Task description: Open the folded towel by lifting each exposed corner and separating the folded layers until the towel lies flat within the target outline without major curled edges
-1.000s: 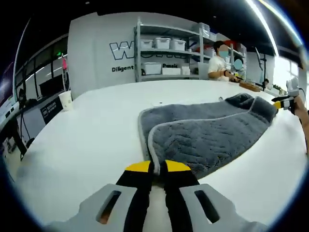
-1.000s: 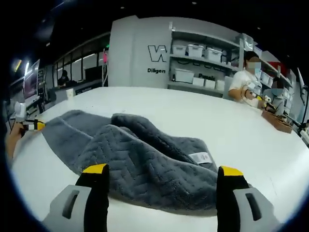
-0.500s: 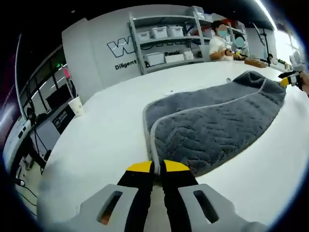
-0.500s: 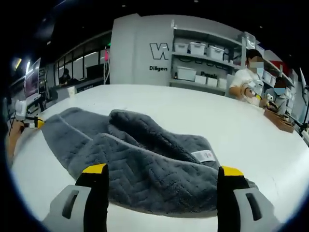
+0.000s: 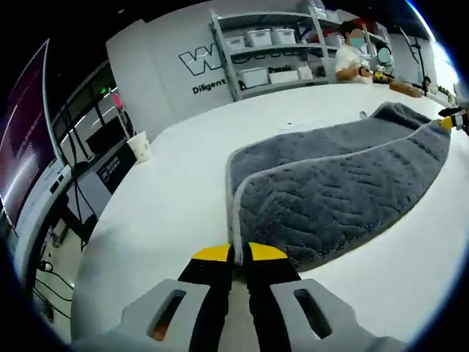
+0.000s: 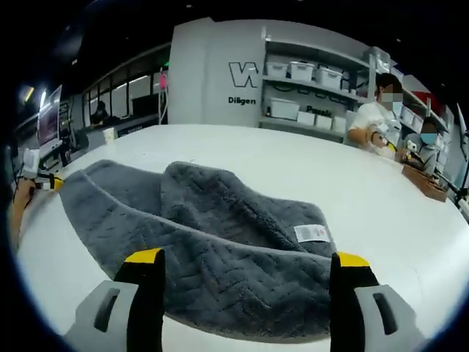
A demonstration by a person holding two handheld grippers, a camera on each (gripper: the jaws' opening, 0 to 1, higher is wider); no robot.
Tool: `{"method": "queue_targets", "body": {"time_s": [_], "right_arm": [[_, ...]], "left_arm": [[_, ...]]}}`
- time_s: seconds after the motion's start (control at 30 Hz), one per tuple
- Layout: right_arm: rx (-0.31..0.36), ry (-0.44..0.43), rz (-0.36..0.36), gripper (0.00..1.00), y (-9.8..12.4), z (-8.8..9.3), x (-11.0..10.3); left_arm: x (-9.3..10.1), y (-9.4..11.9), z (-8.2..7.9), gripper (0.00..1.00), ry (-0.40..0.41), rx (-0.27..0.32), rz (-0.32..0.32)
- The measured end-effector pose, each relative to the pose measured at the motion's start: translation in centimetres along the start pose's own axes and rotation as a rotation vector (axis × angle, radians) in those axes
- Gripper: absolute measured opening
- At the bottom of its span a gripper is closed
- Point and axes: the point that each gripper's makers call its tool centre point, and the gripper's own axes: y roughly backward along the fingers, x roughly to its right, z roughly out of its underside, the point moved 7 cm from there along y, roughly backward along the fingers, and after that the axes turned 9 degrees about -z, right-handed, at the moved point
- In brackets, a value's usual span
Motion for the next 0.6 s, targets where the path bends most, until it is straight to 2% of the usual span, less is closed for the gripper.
{"method": "queue_targets", "body": {"time_s": [0.2, 0.43, 0.6], "right_arm": [[-0.007, 0.002, -0.001, 0.93, 0.0, 0.1, 0.0], [-0.014, 0.003, -0.001, 0.93, -0.1, 0.2, 0.0], [-0.019, 0.0, 0.001, 0.93, -0.1, 0.3, 0.0]], "left_arm": [[-1.7, 0.5, 0.8, 0.06, 0.003, -0.032, -0.056], [-3.2, 1.1, 1.8, 0.07, 0.032, -0.054, -0.092], [-4.2, 1.5, 2.3, 0.07, -0.003, -0.088, -0.159]]}}
